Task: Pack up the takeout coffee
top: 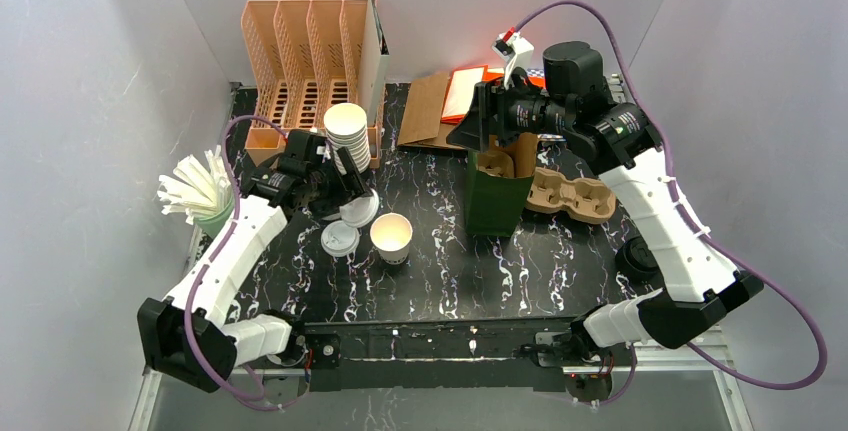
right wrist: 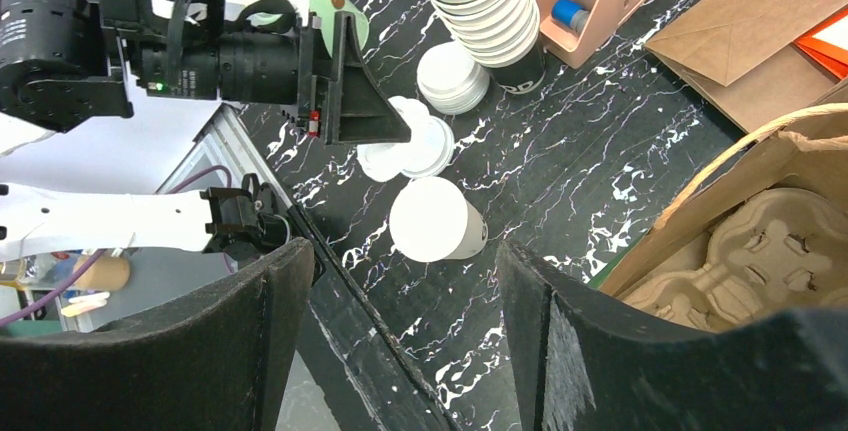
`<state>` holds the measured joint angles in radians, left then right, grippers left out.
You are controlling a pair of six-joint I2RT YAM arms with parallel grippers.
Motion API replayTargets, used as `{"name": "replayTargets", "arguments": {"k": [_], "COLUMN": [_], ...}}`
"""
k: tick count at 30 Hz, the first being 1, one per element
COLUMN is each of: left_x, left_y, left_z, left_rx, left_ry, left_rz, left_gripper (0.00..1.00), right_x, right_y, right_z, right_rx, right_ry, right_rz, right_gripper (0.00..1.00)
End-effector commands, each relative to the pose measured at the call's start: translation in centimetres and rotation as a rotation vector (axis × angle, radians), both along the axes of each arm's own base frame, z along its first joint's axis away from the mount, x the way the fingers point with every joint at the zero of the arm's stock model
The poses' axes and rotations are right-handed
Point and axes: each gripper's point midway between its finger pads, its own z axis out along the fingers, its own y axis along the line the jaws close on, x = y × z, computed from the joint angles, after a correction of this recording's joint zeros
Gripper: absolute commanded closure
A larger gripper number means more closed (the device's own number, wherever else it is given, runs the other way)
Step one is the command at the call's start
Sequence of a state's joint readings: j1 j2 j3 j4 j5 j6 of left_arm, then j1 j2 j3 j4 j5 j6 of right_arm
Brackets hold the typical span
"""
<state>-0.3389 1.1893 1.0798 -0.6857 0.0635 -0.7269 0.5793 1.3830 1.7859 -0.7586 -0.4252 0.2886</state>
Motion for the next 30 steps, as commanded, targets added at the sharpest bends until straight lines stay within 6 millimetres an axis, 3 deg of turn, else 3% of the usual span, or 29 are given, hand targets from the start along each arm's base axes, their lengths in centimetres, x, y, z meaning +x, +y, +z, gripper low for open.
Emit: {"name": "replayTargets", "arguments": {"k": [1,8,12,19,30], "left_x": [-1.0,-1.7,-1.7,-1.1,-1.5], "left_y": [-2.4,-5.5,-6.4,-5.8,-7.2], "left_z": [2.0,1.4,1.1,0.3,-0.2], "left_rx": [-0.102,-0.001,0.100,0.281,0.431], "left_ry": [-0.021,-0.078,-0.125,-0.175,-0.173], "left_rz": [-0.053,-0.143,-0.186,-0.213,-0.312], "left_gripper": [0.36,0.36,0.36,0.36,0.34], "right_x": [0.2,0.7,-0.3,-1.0,-1.0], "right_y": [0.3,0.2,1.6,2.1,2.0], "right_z": [0.0,-3.0,-4.0,-4.0,-4.3], "right_rx": [0.008,-0.045,-0.089,-0.086,-0.097], "right_ry": [-0.004,0.087,0.104,0.088,0.085], "right_rz": [-0.006,-0.056,-0.004,-0.003,-0.008], "right_gripper": [0.24,0.26,0.26,0.26,0.26]}}
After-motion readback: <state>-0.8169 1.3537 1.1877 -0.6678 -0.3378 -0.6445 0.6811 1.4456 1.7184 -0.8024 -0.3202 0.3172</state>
